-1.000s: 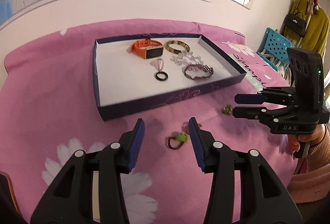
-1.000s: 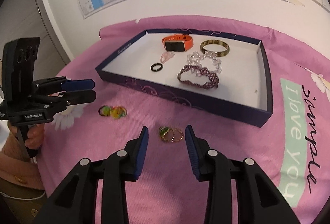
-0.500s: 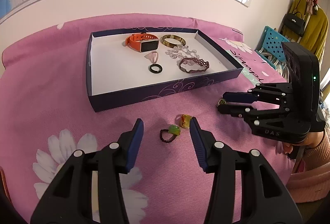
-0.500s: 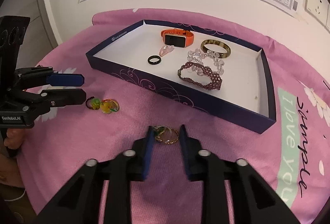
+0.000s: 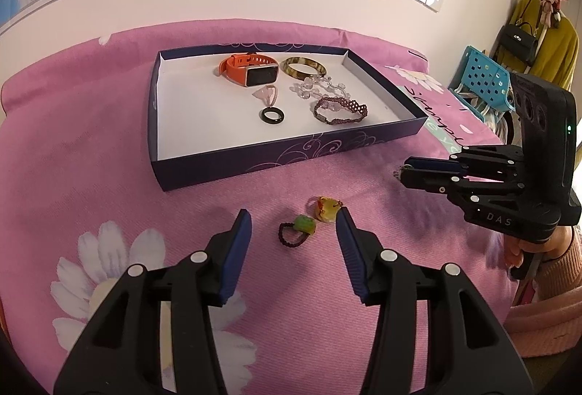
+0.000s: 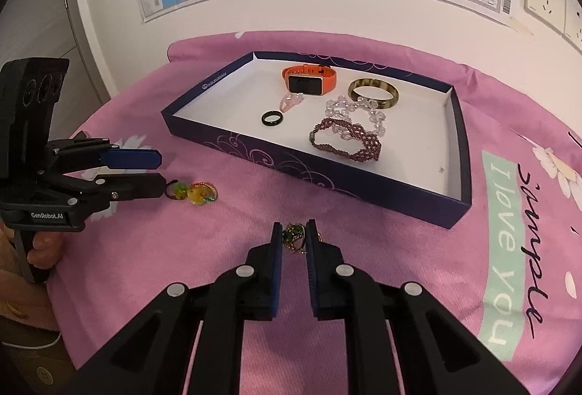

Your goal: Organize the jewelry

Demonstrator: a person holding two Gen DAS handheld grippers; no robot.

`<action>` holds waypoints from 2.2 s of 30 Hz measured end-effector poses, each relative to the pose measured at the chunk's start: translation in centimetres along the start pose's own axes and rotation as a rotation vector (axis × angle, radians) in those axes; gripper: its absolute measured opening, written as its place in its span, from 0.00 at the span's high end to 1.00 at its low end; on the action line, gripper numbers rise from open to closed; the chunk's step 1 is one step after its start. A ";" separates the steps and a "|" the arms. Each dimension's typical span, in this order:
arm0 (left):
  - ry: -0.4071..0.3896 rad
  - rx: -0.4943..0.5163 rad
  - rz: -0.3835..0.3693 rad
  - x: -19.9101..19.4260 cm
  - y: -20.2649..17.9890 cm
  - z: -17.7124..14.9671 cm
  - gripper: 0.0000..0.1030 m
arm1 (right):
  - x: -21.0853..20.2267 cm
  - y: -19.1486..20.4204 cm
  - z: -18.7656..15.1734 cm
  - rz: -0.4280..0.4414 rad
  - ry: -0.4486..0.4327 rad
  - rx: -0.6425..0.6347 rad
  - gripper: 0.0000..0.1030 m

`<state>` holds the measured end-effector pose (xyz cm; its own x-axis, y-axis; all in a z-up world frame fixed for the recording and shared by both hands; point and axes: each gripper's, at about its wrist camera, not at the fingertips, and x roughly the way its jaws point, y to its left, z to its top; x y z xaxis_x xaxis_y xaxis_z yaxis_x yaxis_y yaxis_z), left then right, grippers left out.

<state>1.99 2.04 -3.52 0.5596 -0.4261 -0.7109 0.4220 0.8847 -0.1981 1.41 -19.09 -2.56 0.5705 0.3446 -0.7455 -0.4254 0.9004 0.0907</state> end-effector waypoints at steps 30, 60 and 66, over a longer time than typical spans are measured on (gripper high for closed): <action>0.005 0.001 -0.006 0.0 -0.1 -0.1 0.53 | -0.3 -0.9 -0.5 0.110 0.025 0.031 0.99; 0.068 0.087 0.023 2.0 -1.3 -0.2 0.66 | -0.5 0.8 -1.5 0.160 0.047 -0.007 0.69; 0.078 0.100 0.058 2.3 -1.5 -0.1 0.78 | -0.4 1.5 -1.5 0.141 0.055 -0.034 0.69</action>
<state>2.52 -0.25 -4.94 0.5296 -0.3550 -0.7704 0.4618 0.8825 -0.0891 -0.52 -18.27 -3.12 0.4642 0.4508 -0.7624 -0.5229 0.8343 0.1749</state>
